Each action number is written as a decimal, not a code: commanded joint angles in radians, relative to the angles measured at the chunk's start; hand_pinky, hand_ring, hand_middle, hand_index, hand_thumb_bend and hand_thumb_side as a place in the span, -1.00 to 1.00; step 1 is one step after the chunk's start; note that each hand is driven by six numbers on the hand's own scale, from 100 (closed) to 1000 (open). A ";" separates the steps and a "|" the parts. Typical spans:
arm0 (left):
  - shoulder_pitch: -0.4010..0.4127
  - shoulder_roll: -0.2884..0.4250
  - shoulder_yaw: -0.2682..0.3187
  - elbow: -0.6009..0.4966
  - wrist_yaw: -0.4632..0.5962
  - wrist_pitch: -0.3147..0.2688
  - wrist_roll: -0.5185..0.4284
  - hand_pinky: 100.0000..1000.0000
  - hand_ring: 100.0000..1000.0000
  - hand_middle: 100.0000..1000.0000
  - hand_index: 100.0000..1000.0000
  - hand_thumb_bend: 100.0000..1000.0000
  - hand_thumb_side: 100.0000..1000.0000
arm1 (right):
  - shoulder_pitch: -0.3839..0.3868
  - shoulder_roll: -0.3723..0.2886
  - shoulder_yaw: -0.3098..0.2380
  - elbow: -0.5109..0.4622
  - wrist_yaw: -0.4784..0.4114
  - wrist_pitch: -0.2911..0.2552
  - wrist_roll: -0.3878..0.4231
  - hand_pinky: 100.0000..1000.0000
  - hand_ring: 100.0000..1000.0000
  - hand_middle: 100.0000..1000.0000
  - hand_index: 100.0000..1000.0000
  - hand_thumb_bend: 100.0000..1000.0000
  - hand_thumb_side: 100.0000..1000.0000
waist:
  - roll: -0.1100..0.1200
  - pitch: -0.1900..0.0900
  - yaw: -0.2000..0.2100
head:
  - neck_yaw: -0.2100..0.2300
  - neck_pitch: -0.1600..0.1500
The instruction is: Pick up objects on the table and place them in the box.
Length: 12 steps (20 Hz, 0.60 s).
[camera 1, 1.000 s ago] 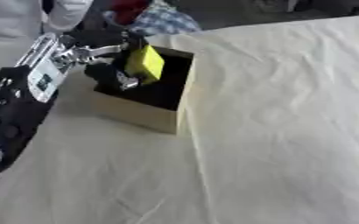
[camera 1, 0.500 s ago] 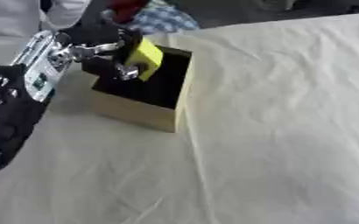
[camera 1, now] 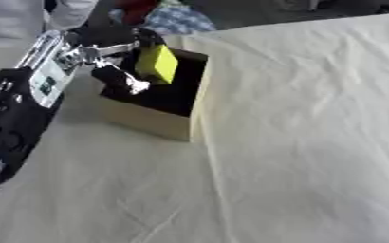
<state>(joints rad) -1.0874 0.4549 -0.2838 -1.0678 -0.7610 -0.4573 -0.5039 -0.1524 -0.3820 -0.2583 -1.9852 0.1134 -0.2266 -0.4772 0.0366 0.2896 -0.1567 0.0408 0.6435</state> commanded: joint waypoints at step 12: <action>-0.030 0.012 0.011 -0.022 -0.086 0.023 0.083 0.80 0.90 0.80 0.91 -0.52 -0.80 | -0.003 -0.011 -0.008 -0.015 -0.015 0.003 -0.005 0.09 0.23 -0.12 0.32 -1.00 0.80 | -0.005 -0.027 0.004 | -0.006 0.012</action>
<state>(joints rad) -1.0908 0.4551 -0.2806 -1.0797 -0.8341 -0.4316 -0.4283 -0.1497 -0.3751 -0.2583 -1.9852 0.1048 -0.2243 -0.4801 0.0361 0.2877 -0.1525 0.0373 0.6496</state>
